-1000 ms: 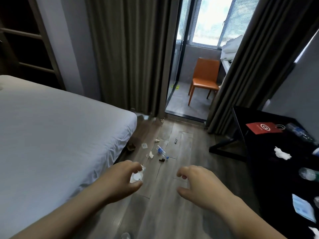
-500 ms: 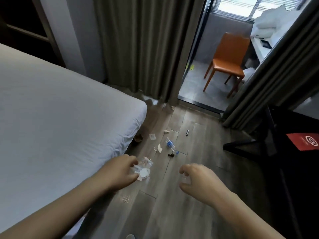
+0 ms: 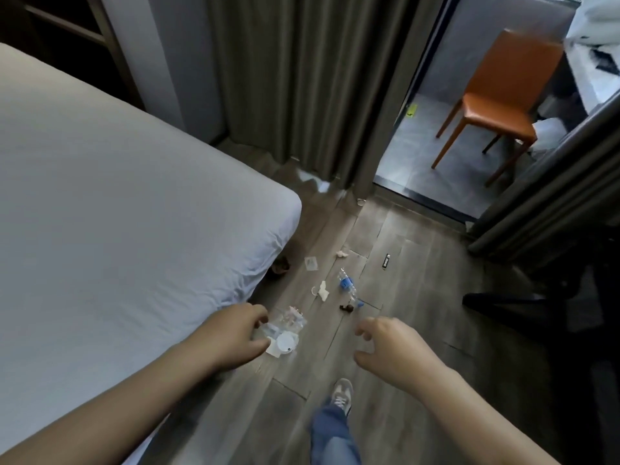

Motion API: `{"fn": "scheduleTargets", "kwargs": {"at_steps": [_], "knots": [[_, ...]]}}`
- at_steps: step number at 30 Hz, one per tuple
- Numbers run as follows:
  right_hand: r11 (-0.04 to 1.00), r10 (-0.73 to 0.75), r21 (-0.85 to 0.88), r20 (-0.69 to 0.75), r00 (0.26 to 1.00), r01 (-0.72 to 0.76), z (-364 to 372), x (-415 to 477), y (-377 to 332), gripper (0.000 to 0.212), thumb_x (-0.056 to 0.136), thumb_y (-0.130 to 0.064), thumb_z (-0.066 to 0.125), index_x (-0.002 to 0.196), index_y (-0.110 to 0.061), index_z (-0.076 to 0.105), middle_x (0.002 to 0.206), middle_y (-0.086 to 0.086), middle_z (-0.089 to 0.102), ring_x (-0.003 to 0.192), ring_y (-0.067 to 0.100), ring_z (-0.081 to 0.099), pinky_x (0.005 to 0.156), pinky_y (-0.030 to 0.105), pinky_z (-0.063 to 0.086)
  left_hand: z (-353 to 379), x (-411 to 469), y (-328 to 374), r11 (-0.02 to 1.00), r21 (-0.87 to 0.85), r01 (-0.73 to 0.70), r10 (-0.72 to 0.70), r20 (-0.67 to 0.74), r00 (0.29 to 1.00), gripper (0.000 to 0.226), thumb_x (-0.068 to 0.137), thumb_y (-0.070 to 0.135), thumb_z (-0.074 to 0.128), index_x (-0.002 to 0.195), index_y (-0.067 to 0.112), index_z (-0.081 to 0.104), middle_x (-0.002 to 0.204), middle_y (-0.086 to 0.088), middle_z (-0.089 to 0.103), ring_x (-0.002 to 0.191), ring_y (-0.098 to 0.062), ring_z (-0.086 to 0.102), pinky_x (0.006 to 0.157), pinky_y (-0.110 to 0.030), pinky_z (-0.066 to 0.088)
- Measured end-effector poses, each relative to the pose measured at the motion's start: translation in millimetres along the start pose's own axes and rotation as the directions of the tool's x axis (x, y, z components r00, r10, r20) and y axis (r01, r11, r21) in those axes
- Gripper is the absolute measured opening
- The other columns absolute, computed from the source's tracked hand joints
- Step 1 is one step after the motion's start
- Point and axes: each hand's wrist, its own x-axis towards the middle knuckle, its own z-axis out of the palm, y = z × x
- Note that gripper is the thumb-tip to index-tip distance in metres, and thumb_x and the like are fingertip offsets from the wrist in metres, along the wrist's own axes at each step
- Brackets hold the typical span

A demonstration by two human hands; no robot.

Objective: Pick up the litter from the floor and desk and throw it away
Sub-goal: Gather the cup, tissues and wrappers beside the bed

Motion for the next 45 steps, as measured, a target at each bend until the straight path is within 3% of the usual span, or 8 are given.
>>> {"fn": "scheduleTargets", "kwargs": {"at_steps": [10,16,19,29,38,45], "knots": [[0.998,-0.068,-0.003,0.087,0.994,0.068,-42.1,146.8,115.9,0.041,0.085,-0.037,0.058,0.125,-0.024,0.055,0.117,-0.007,0.062,0.111,0.014,0.055,0.087,0.027,0.047,21.3,149.3,37.0,0.983,-0.038,0.179,-0.178,0.017,0.984,0.032,0.088,0.04,0.055,0.115,0.023,0.057,0.114,0.004,0.06,0.104,-0.013,0.055,0.077,-0.024,0.04],[0.993,-0.113,0.0,0.173,0.978,0.114,-11.3,232.1,153.3,0.043,0.084,-0.036,0.058,0.125,-0.023,0.055,0.123,-0.003,0.058,0.11,0.018,0.056,0.084,0.026,0.045,72.1,212.4,19.4,0.939,-0.097,0.33,-0.324,0.07,0.943,0.029,0.084,0.038,0.058,0.109,0.023,0.057,0.107,0.002,0.06,0.101,-0.017,0.057,0.075,-0.028,0.042],[0.992,-0.127,-0.004,0.186,0.974,0.13,18.5,271.0,160.1,0.044,0.084,-0.037,0.059,0.126,-0.023,0.054,0.124,-0.002,0.054,0.107,0.019,0.057,0.081,0.027,0.044,105.4,238.0,-1.5,0.911,-0.12,0.394,-0.383,0.106,0.918,0.03,0.085,0.036,0.058,0.112,0.023,0.057,0.112,-0.001,0.06,0.106,-0.02,0.057,0.085,-0.031,0.046],[0.984,-0.175,-0.005,0.227,0.958,0.181,192.7,400.8,164.9,0.05,0.086,-0.037,0.059,0.132,-0.02,0.05,0.129,-0.001,0.055,0.114,0.018,0.055,0.092,0.031,0.048,265.9,318.4,-120.7,0.883,-0.039,0.469,-0.452,0.206,0.868,0.041,0.087,0.035,0.056,0.124,0.017,0.054,0.126,-0.005,0.056,0.113,-0.023,0.055,0.091,-0.034,0.047],[0.967,-0.232,-0.044,0.258,0.938,0.252,383.4,526.3,178.2,0.049,0.085,-0.037,0.059,0.131,-0.02,0.049,0.123,0.002,0.056,0.108,0.022,0.059,0.085,0.032,0.049,442.2,393.7,-242.8,0.89,-0.015,0.456,-0.446,0.189,0.875,0.035,0.088,0.039,0.054,0.116,0.017,0.054,0.118,-0.003,0.057,0.106,-0.021,0.055,0.083,-0.03,0.047],[0.93,-0.334,-0.085,0.219,0.917,0.358,514.8,618.7,186.2,0.052,0.086,-0.035,0.06,0.133,-0.017,0.047,0.121,0.005,0.058,0.107,0.025,0.059,0.086,0.033,0.048,563.7,444.5,-318.7,0.89,-0.072,0.449,-0.437,0.138,0.889,0.059,0.083,0.046,0.061,0.133,0.02,0.043,0.131,-0.005,0.05,0.115,-0.022,0.053,0.088,-0.028,0.045]]}}
